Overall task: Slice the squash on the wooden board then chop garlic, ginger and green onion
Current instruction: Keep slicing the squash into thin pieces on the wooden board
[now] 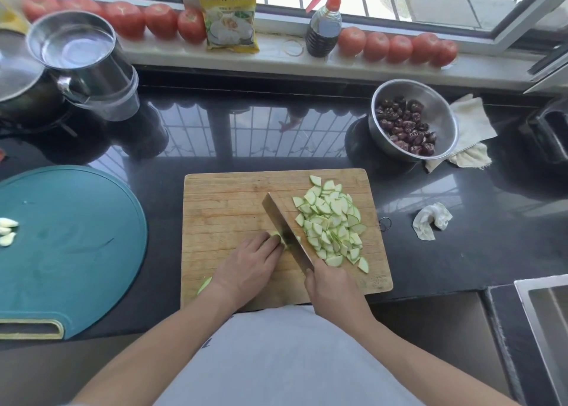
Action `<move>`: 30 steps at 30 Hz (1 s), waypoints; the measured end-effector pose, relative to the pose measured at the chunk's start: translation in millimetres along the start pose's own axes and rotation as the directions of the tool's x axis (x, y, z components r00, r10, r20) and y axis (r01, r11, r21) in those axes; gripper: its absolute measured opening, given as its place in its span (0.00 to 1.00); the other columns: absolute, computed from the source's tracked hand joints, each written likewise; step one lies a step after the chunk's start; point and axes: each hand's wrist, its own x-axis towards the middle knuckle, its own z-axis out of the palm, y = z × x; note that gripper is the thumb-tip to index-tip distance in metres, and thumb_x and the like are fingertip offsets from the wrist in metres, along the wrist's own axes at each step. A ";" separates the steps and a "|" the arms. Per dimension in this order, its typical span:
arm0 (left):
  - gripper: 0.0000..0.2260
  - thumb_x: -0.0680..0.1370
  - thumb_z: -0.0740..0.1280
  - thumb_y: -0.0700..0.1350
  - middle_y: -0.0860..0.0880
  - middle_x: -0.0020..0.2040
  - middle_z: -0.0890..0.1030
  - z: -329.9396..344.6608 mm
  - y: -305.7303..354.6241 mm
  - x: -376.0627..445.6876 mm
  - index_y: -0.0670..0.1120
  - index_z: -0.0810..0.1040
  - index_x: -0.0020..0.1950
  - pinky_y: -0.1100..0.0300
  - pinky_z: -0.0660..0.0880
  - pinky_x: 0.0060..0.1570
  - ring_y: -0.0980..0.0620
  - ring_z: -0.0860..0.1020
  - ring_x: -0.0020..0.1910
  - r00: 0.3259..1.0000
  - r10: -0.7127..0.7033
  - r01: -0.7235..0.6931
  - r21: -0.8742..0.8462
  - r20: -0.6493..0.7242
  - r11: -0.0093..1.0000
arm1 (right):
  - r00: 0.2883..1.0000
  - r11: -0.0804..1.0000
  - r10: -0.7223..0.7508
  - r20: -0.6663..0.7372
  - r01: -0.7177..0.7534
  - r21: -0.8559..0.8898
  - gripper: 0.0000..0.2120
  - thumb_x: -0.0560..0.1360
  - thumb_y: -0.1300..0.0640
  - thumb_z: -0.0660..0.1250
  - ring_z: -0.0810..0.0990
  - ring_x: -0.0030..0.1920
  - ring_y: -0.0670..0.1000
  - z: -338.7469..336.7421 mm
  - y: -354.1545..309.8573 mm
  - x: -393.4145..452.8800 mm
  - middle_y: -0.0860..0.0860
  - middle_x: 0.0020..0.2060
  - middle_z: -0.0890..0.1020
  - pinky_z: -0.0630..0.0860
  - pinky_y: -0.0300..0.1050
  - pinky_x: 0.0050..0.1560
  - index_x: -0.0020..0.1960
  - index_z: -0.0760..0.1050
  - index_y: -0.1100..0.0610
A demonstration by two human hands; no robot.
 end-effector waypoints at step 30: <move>0.16 0.77 0.58 0.33 0.41 0.56 0.82 -3.4 1.3 2.1 0.37 0.81 0.60 0.48 0.80 0.54 0.41 0.80 0.54 1.000 0.011 -0.012 -0.012 -0.020 1.000 | 0.999 0.987 -0.015 0.028 0.020 -0.159 0.05 0.78 0.57 0.60 0.76 0.31 0.57 2.9 3.9 -5.5 0.52 0.29 0.72 0.68 0.47 0.29 0.43 0.68 0.56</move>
